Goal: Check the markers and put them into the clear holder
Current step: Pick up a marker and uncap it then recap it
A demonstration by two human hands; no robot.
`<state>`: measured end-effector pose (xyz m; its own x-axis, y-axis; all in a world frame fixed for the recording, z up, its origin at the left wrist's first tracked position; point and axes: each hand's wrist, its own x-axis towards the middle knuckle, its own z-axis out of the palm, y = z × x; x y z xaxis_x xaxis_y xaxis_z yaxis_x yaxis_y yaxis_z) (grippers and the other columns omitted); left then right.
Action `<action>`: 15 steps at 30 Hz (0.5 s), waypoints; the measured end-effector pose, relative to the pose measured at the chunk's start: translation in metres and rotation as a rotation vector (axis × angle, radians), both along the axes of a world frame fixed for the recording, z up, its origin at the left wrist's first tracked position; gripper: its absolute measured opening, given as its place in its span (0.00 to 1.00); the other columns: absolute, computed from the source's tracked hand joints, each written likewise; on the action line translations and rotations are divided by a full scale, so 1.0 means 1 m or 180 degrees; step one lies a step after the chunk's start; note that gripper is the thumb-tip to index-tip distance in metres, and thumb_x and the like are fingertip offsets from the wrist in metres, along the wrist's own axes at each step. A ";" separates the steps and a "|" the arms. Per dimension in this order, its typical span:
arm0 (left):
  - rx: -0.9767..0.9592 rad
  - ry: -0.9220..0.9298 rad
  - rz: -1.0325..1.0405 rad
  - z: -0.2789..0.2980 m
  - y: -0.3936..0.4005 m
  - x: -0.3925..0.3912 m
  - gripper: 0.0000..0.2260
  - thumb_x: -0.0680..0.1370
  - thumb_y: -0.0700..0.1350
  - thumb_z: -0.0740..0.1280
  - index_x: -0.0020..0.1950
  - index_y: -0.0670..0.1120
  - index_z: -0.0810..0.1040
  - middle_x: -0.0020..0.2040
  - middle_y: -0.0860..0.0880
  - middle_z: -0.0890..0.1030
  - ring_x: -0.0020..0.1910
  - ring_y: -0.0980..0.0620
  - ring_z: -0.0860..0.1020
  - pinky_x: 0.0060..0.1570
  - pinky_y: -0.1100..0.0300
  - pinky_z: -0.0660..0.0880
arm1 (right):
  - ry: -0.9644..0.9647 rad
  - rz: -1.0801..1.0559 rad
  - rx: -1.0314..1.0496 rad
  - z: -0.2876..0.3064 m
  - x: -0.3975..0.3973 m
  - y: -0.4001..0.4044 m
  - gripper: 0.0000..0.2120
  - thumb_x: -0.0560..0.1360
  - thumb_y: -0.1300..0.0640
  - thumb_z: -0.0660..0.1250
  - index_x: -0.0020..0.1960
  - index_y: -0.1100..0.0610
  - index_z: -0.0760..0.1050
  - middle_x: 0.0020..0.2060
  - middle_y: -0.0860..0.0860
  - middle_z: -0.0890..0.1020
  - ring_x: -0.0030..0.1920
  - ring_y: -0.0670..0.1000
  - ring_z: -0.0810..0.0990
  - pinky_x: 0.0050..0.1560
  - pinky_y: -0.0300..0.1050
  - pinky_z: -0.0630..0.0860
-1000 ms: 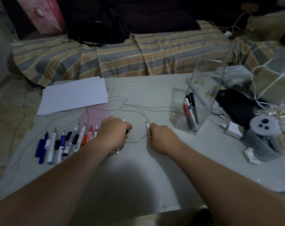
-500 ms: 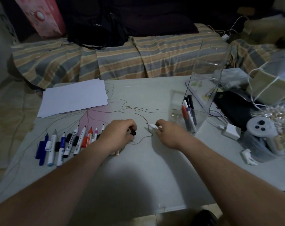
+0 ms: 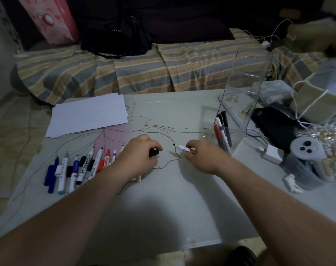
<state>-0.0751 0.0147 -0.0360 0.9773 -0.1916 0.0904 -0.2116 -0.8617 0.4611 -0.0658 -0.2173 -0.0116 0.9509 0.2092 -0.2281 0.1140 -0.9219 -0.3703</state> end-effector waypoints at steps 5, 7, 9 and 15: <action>-0.0033 0.0151 0.0185 0.004 0.002 0.001 0.13 0.75 0.45 0.70 0.58 0.53 0.83 0.52 0.50 0.85 0.53 0.47 0.80 0.53 0.54 0.76 | -0.0324 0.0217 0.0142 0.010 -0.007 0.002 0.14 0.80 0.40 0.59 0.57 0.45 0.78 0.47 0.48 0.82 0.50 0.53 0.79 0.51 0.52 0.78; -0.0219 0.0284 0.0276 0.004 0.004 0.002 0.10 0.74 0.44 0.70 0.53 0.55 0.84 0.48 0.53 0.85 0.49 0.51 0.81 0.49 0.58 0.77 | -0.0565 0.0251 0.0138 0.014 -0.009 0.004 0.16 0.80 0.37 0.58 0.55 0.45 0.79 0.44 0.46 0.81 0.48 0.51 0.78 0.48 0.51 0.78; -0.0462 0.0298 0.0340 0.005 0.005 0.001 0.10 0.75 0.41 0.71 0.51 0.55 0.84 0.45 0.55 0.84 0.45 0.55 0.80 0.42 0.68 0.72 | -0.0799 0.0320 0.0095 0.017 -0.009 0.006 0.16 0.79 0.36 0.58 0.54 0.43 0.79 0.43 0.45 0.80 0.48 0.49 0.78 0.46 0.49 0.77; -0.0682 0.0220 0.0268 0.012 -0.002 -0.003 0.09 0.76 0.41 0.71 0.52 0.54 0.83 0.44 0.55 0.83 0.44 0.57 0.78 0.39 0.72 0.66 | -0.0964 0.0354 -0.0150 0.023 -0.013 0.010 0.16 0.79 0.37 0.58 0.56 0.42 0.80 0.45 0.46 0.78 0.50 0.50 0.77 0.57 0.53 0.73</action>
<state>-0.0781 0.0132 -0.0236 0.9943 -0.0930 0.0526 -0.1049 -0.7559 0.6462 -0.0786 -0.2077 0.0114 0.9490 0.3114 0.0499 0.3134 -0.9130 -0.2613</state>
